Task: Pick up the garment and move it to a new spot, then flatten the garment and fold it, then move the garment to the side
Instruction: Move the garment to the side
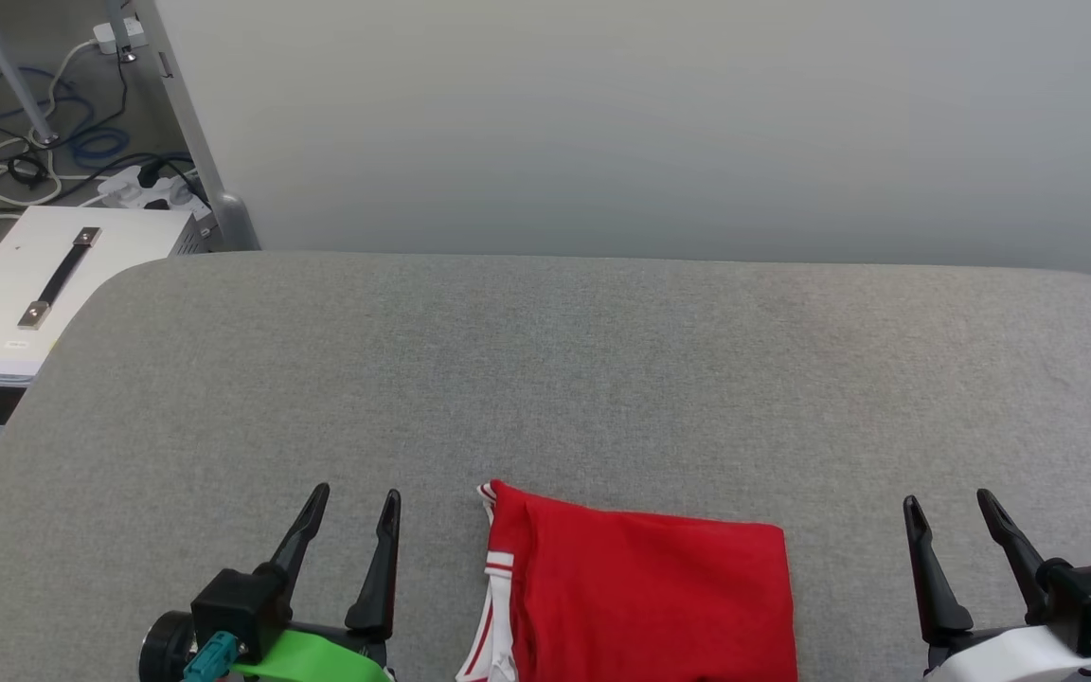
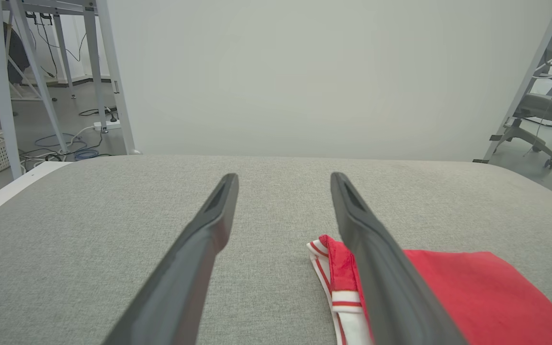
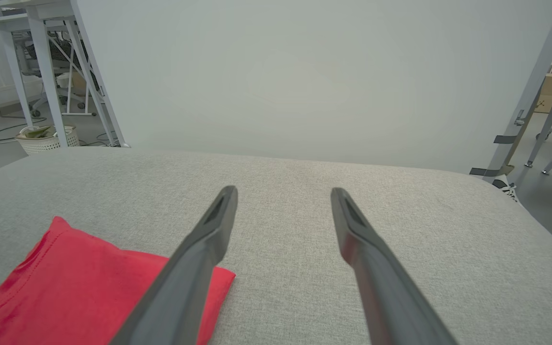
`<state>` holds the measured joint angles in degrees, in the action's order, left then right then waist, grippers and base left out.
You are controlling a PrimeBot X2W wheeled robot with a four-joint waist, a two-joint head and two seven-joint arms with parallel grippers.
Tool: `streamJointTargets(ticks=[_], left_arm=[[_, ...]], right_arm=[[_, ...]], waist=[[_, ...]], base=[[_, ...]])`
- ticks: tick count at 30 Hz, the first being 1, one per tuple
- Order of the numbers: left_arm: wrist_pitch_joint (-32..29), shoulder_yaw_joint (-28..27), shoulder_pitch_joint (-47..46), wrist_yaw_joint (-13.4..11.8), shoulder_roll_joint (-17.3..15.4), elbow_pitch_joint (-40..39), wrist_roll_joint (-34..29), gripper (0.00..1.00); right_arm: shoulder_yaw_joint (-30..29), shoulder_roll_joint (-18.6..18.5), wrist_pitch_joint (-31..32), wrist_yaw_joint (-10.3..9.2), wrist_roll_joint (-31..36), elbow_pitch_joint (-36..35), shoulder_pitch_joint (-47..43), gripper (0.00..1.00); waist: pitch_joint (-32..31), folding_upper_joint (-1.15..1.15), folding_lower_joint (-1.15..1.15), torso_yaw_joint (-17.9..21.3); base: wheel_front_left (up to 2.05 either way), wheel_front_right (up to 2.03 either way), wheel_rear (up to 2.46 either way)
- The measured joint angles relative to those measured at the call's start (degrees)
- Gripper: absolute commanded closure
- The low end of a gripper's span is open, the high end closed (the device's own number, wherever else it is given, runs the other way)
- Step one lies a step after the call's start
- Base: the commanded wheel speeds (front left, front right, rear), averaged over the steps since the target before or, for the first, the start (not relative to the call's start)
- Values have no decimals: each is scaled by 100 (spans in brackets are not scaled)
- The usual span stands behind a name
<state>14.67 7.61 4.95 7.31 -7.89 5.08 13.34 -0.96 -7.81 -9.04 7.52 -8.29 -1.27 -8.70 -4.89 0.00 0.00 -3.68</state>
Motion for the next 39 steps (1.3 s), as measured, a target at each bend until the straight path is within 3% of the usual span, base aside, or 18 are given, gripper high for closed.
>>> streamJointTargets(ticks=[3,6,13,18,24,25,36,37,39], left_arm=[[0,8,0,0,0,-4,0,0],[0,21,-6,0,-1,-9,0,0],[0,152,-40,0,-36,-11,-27,0],[0,226,-262,0,-32,-12,-25,0],[0,296,-494,0,-27,2,-21,0],[0,331,-594,0,-19,15,-15,0],[0,405,-792,0,-2,57,-14,0],[0,409,-804,0,1,64,-14,0],[0,413,-806,0,5,85,-14,0]], right_arm=[[78,-48,113,0,1,1,0,0],[237,-221,632,0,-27,-5,18,0],[697,-740,3263,1,-742,-269,307,0],[637,-615,5070,0,-1216,-453,576,0],[655,-386,6165,0,-1084,-514,829,0],[581,-137,6430,0,-1081,-435,873,0],[532,186,6558,-1,-893,194,1101,0],[653,147,6509,-8,-899,288,1106,100],[799,46,6369,-8,-904,314,1123,100]], waist=[[10,0,0,-22],[84,0,0,-36],[312,0,0,-105],[563,0,0,-182],[857,0,0,-353],[971,0,0,-477],[1380,0,0,-933],[1435,0,0,-992],[1455,0,0,-1017]], base=[[0,0,0],[0,0,0],[0,0,0],[0,0,0],[0,0,0],[0,0,0],[0,0,0],[0,0,0],[0,0,0]])
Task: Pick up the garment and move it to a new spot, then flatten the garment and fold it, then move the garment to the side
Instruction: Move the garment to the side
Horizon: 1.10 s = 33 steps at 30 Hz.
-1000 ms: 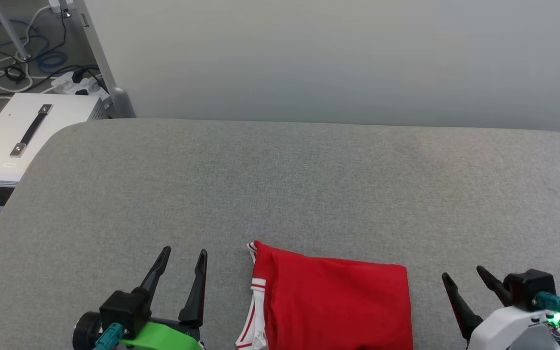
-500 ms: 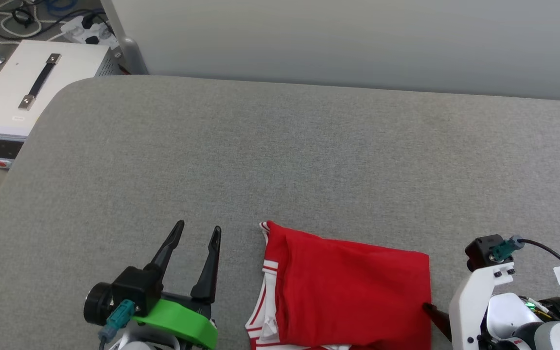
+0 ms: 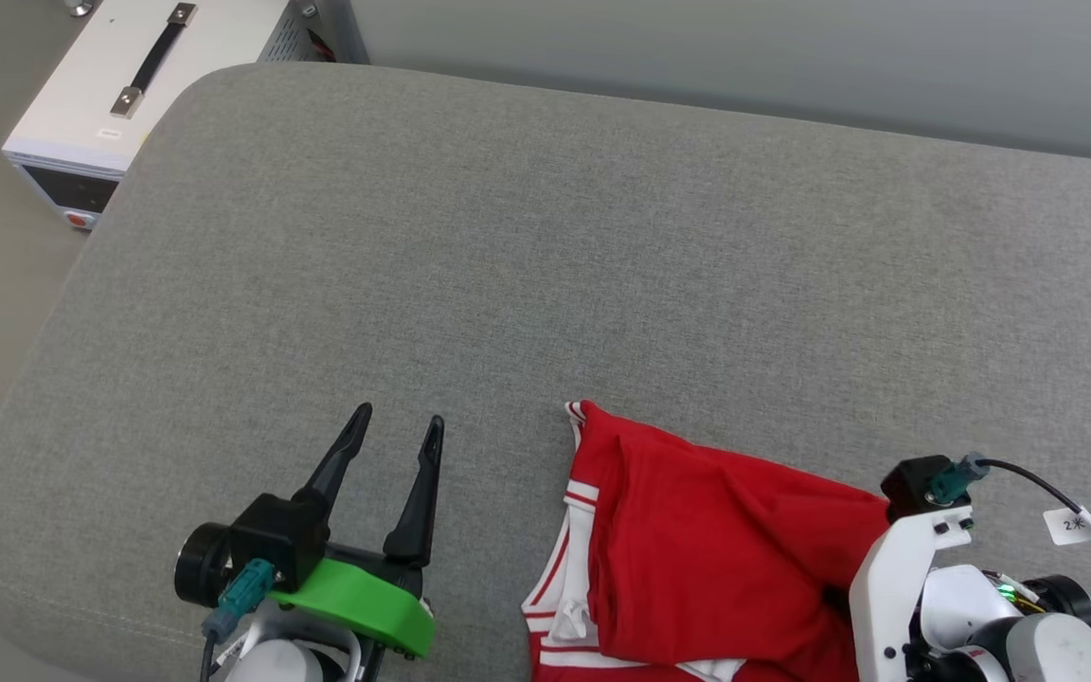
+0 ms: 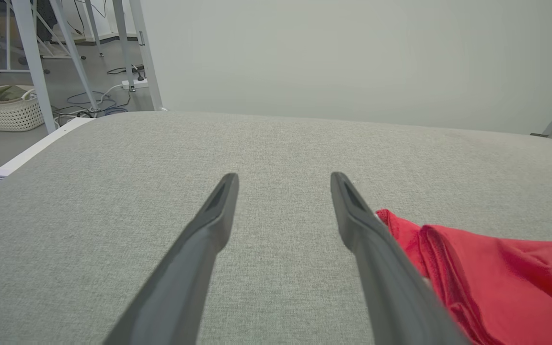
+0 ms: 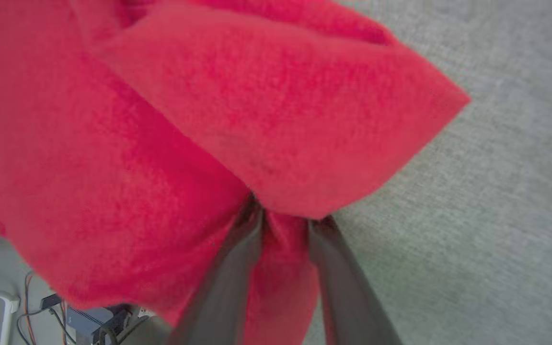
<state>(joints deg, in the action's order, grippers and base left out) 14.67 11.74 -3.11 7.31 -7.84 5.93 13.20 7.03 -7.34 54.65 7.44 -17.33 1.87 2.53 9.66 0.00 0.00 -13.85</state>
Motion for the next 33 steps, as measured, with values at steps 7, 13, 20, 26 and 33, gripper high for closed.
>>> streamJointTargets(ticks=[7,13,20,26,33], left_arm=[[0,-31,2,0,-8,43,0,0],[0,76,10,0,-14,58,19,0],[0,460,9,0,-142,109,-11,0],[0,661,2,1,-130,76,-33,0],[0,736,-249,1,-158,-5,-157,0]], right_arm=[[547,-490,-801,9,41,-81,127,100],[865,-1261,-1230,9,283,-387,374,100],[1484,-2549,-1465,11,400,-850,542,100],[1729,-3664,-1612,10,293,-1043,823,100],[1627,-4553,-2127,10,110,-824,1138,100]], waist=[[-91,0,0,118],[-198,0,0,387],[-319,0,0,838],[-341,0,0,1343],[-162,0,0,1984]], base=[[0,0,0],[0,0,0],[0,0,0],[0,0,0],[0,0,0]])
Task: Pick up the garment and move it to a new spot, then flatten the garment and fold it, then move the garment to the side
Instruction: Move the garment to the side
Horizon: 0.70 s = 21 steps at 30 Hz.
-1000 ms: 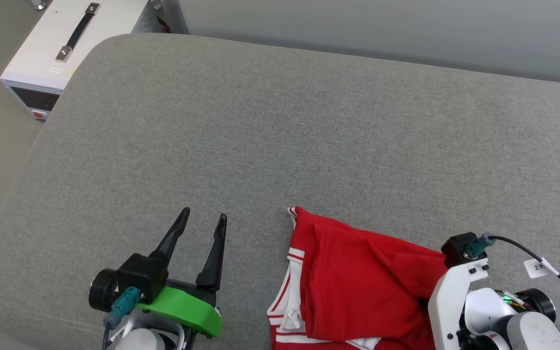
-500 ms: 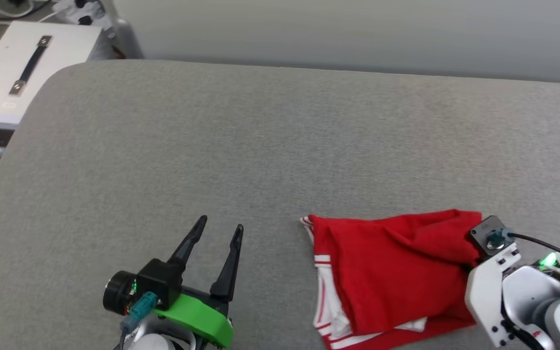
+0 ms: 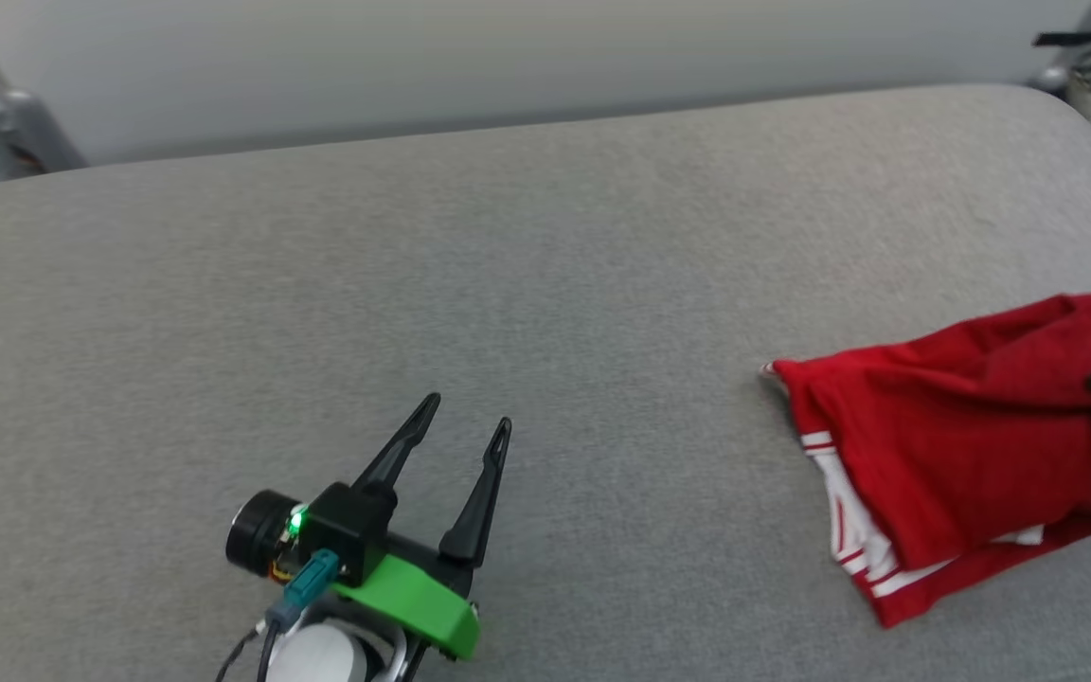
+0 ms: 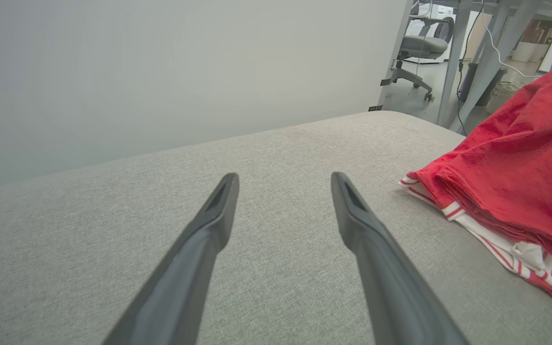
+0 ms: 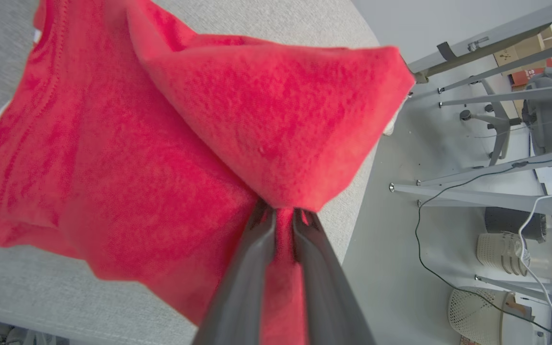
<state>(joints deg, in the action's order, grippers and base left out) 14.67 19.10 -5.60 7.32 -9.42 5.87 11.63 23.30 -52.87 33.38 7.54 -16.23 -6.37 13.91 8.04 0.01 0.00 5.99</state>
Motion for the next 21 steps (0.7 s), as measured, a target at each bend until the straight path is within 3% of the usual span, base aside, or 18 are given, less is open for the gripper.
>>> streamJointTargets(ticks=[9,14,21], left_arm=[[0,326,-763,0,-404,-425,-210,0],[-7,647,-1616,0,-699,-765,-312,0],[-196,794,-2321,0,-806,-1206,-344,0]], right_arm=[[-264,-65,-865,1,207,944,738,100],[-713,216,-1489,1,553,1906,1343,100],[-1308,508,-2012,2,1104,2867,1811,100]], waist=[[765,0,0,594],[1477,0,-1,891],[2234,0,-1,1106]], base=[[0,0,0],[0,0,0],[0,0,0]])
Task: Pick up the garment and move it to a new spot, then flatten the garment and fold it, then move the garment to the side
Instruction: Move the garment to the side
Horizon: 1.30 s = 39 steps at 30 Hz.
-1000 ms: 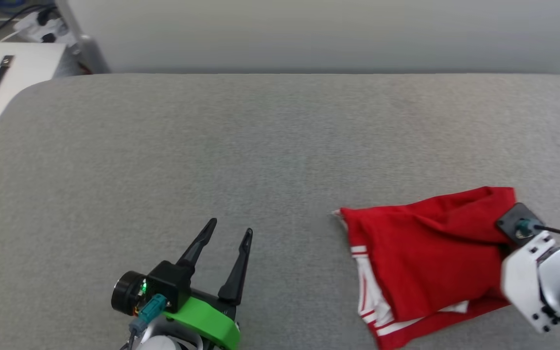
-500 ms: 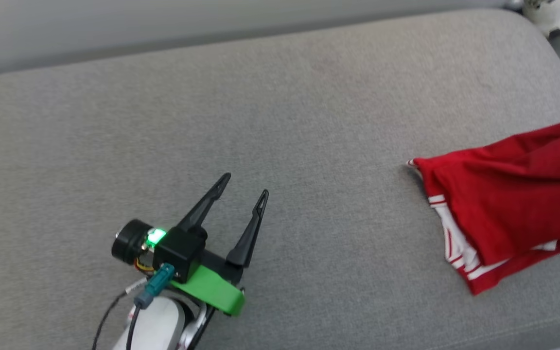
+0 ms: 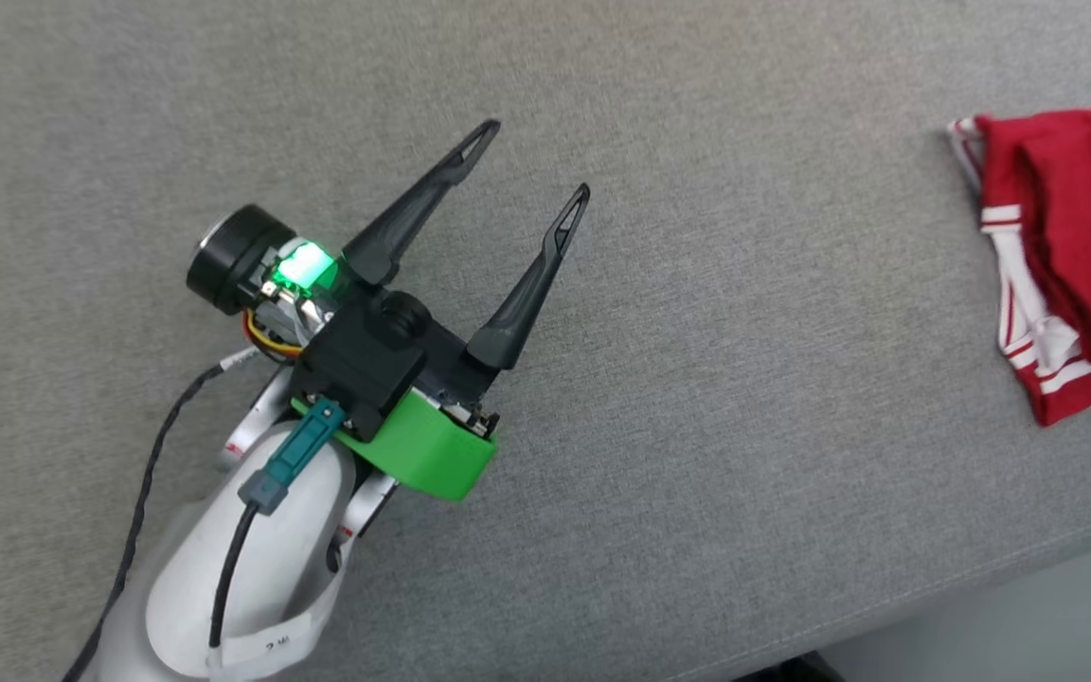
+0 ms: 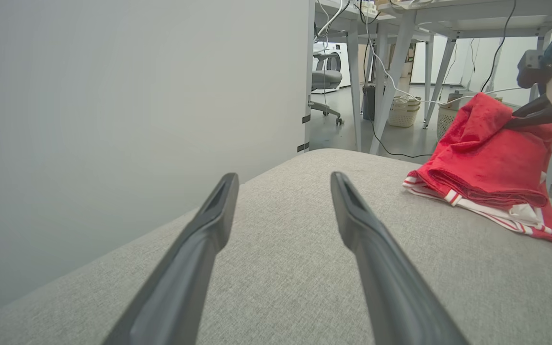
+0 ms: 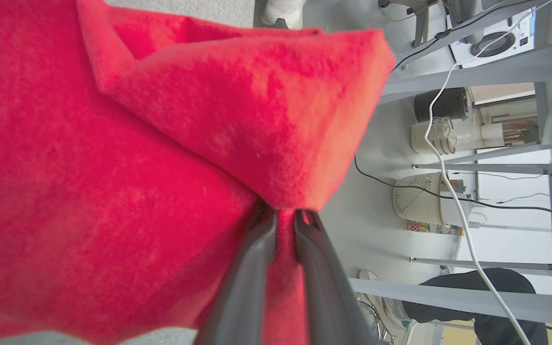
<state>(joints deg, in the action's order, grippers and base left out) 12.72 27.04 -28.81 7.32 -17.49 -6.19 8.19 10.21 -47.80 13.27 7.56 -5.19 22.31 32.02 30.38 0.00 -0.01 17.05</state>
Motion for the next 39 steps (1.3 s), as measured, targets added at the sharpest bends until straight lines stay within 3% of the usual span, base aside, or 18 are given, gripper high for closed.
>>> streamJointTargets(ticks=[7,14,15,16,28,33,39], left_arm=[[-174,-13,-153,-1,-113,-381,-9,0],[-218,-55,-155,-36,-207,-539,-13,0],[-218,-54,-155,-41,-209,-544,-13,0],[-216,-53,-155,-53,-209,-544,-13,0],[76,-112,-21,-215,-76,-107,162,0],[162,-320,369,-369,35,289,424,0],[194,-770,953,-558,196,569,700,0]], right_arm=[[-628,304,-452,2,505,730,557,100],[-790,476,-606,2,711,1390,885,100],[-801,497,-624,1,724,1451,918,57],[-803,516,-673,2,758,1493,944,0],[-690,559,-1060,1,813,1636,1081,0],[-513,702,-1207,1,506,1157,1077,0],[-552,1159,-1418,1,-99,119,605,0]], waist=[[575,0,0,78],[833,0,0,-15],[836,0,1,-35],[833,0,0,-59],[286,0,1,-200],[-179,0,2,-277],[-831,0,2,-411]], base=[[0,0,0],[0,0,0],[0,0,0],[0,0,0],[0,0,0],[0,0,0],[0,0,0]])
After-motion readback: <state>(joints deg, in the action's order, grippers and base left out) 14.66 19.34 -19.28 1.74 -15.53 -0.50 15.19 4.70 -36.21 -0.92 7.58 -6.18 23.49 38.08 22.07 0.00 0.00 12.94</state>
